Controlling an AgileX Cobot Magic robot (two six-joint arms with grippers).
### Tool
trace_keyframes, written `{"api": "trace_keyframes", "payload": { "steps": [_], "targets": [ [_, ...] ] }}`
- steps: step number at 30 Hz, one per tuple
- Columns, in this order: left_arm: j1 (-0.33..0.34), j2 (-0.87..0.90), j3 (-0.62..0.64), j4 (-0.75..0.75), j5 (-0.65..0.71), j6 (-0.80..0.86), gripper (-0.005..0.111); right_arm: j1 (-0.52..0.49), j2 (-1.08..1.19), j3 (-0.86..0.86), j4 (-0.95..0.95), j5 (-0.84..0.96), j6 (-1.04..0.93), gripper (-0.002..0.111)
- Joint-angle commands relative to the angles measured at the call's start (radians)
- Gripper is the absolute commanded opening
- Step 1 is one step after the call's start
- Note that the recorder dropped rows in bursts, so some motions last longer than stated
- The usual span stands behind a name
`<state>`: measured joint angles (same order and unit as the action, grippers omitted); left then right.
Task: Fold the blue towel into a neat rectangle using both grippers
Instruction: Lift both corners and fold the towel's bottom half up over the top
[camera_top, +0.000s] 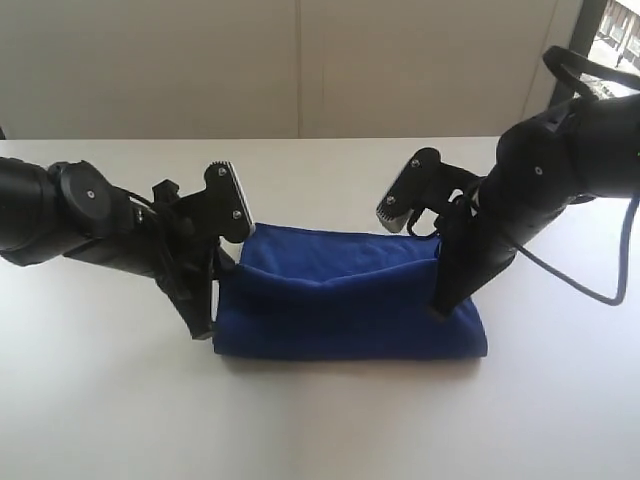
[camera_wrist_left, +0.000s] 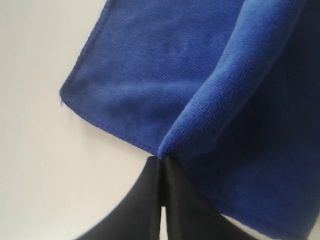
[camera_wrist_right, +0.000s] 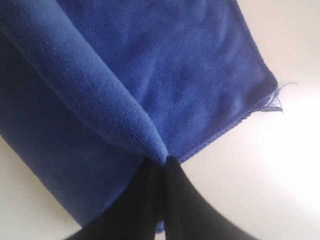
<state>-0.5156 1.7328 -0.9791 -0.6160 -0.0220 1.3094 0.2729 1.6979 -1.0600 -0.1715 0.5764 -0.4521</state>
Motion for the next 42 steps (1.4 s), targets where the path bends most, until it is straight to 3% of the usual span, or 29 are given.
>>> {"api": "trace_keyframes", "payload": {
  "steps": [1, 14, 19, 42],
  "targets": [
    [-0.007, 0.049, -0.068, -0.01, 0.006, 0.006, 0.0, -0.004, 0.019, 0.002, -0.148, -0.038, 0.124, 0.0],
    [-0.007, 0.232, -0.258, 0.005, -0.099, 0.013, 0.0, -0.039, 0.159, -0.002, -0.483, -0.223, 0.528, 0.0],
    [-0.007, 0.267, -0.293, 0.005, -0.121, 0.013, 0.0, -0.085, 0.172, -0.006, -0.486, -0.327, 0.532, 0.0],
    [-0.005, 0.355, -0.302, 0.005, -0.203, 0.013, 0.0, -0.104, 0.348, -0.127, -0.497, -0.402, 0.528, 0.0]
  ]
}}
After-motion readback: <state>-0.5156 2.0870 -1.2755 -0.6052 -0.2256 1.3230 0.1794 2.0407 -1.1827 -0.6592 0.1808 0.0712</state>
